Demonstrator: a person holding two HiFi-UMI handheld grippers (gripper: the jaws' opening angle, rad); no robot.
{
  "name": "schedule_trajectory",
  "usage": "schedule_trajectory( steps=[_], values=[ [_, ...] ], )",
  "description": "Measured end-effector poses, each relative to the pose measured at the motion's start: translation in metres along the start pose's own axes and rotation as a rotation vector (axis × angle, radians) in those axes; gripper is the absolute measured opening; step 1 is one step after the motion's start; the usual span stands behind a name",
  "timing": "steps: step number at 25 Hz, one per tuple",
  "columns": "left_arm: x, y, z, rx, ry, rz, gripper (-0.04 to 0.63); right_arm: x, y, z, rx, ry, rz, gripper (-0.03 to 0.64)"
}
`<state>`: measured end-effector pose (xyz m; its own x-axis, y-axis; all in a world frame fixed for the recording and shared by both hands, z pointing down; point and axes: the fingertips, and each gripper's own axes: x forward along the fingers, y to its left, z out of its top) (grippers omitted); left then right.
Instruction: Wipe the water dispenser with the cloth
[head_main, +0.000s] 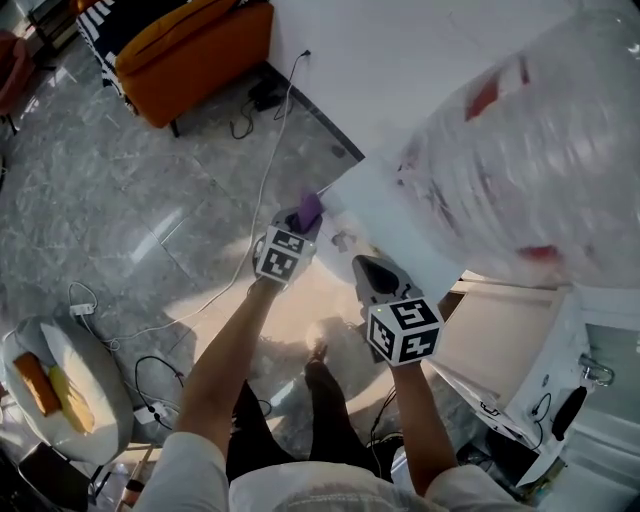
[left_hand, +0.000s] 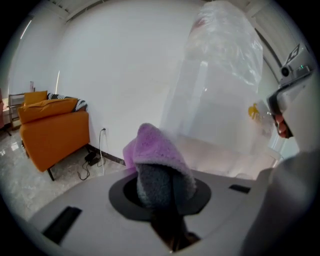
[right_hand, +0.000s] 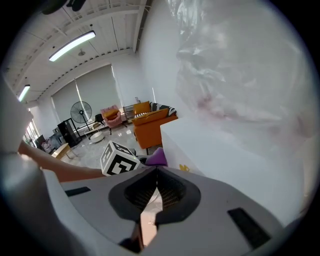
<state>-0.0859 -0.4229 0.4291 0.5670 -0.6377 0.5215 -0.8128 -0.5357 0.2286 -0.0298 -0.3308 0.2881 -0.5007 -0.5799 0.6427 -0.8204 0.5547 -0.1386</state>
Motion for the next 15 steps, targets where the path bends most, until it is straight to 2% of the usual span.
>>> schedule_trajectory(
  steps=[4, 7, 10, 15],
  values=[
    [0.002, 0.012, -0.015, -0.024, 0.039, 0.014, 0.075, 0.009, -0.003, 0.001, -0.007, 0.016, -0.019, 0.015],
    [-0.018, 0.021, -0.006, -0.034, 0.017, 0.032, 0.077, 0.01, 0.0, 0.012, -0.025, 0.01, -0.032, 0.014],
    [-0.054, 0.027, 0.019, -0.055, -0.041, 0.052, 0.077, 0.004, 0.004, 0.035, -0.043, -0.021, -0.04, 0.015],
    [-0.136, 0.036, 0.082, 0.018, -0.148, 0.113, 0.077, -0.017, 0.024, 0.088, -0.081, -0.103, -0.06, 0.015]
  ],
)
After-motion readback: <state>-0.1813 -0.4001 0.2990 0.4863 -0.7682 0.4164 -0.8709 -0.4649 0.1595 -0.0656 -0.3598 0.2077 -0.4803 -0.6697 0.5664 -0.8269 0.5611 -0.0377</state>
